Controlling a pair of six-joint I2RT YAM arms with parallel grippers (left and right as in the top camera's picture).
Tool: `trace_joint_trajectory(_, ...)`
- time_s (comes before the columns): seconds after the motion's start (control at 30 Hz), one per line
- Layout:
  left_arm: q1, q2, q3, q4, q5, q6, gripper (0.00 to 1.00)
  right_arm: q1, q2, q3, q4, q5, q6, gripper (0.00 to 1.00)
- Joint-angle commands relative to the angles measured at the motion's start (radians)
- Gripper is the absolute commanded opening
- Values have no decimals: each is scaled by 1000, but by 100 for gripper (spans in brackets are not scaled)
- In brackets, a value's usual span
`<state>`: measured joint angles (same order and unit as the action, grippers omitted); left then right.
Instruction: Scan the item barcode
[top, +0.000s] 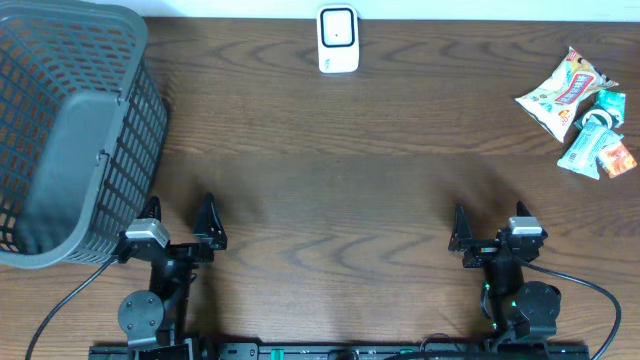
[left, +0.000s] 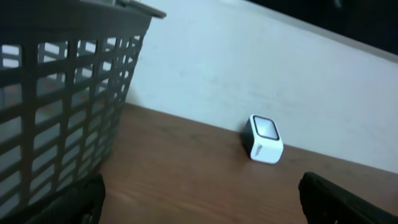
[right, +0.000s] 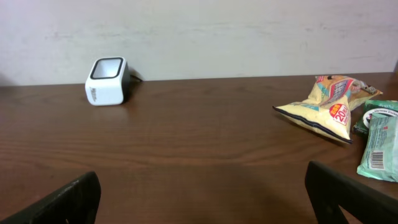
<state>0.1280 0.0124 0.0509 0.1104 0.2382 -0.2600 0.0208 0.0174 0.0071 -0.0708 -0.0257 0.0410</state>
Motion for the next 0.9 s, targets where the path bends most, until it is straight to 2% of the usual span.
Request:
trace_joint_trajectory(0.0,-3,-11,-34,52,13,16,97,-8,-1,-1,-5,8,10,99)
trace_joint_trajectory(0.33,-34,-11,-47,89,12,85,98,-8,-1,-1,-5,8,10,99)
trace_joint_trajectory(0.87,-36,-11,-47,-162,-21,192,98,-8,-1,-1,-5,8,10,99)
